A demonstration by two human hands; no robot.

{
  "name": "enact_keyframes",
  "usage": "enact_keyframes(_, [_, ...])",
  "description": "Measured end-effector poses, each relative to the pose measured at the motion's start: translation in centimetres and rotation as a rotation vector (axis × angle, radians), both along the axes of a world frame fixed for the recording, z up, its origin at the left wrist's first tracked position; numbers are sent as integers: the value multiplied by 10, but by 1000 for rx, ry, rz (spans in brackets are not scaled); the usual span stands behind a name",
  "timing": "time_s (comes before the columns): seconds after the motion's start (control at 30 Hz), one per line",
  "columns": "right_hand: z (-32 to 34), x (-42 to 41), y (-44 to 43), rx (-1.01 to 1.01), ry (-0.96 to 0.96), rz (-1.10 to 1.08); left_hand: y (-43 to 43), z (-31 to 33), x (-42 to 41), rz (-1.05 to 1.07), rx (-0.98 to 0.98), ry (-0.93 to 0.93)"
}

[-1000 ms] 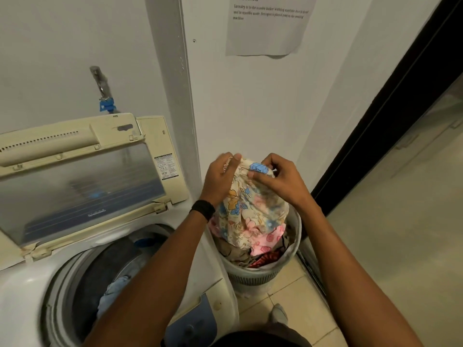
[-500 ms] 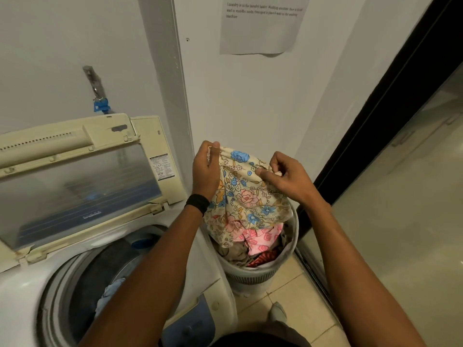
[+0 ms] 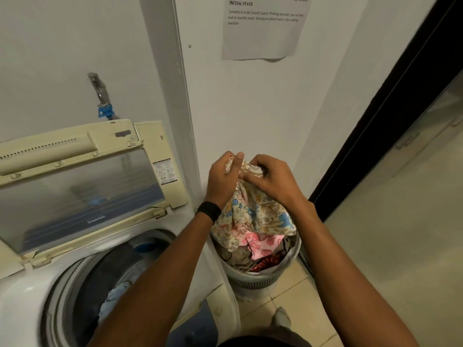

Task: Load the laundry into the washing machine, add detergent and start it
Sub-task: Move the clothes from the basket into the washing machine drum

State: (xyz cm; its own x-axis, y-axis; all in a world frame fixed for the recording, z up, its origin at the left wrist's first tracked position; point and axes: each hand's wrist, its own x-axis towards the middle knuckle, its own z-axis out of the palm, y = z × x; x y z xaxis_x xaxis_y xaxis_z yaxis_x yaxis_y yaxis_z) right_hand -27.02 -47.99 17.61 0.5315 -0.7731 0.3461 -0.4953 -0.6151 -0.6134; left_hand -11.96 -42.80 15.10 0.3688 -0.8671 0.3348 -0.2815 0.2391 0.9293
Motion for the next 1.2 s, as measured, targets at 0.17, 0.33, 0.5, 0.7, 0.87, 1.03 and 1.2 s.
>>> enact_keyframes(0.17, [-3, -22, -12, 44, 265, 29, -2, 5, 19, 145, 4, -4])
enact_keyframes(0.33, [12, -52, -19, 229, 207, 40, -1, 7, 47, 189, -27, 33])
enact_keyframes(0.5, [28, -38, -7, 275, -224, 57, 1, 8, 29, 38, -4, 18])
enact_keyframes(0.7, [21, -3, 3, 342, -211, 141, 3, 7, -7, -133, 7, 76])
enact_keyframes(0.87, [22, -28, -1, 573, -177, 202, 3, 6, 6, 16, 24, 140])
enact_keyframes(1.03, [21, -35, -9, 487, -433, -22, 0, 3, 14, 43, -3, 119])
enact_keyframes(1.2, [17, -1, 4, 404, -538, -97, -4, 14, -11, -40, -63, 126])
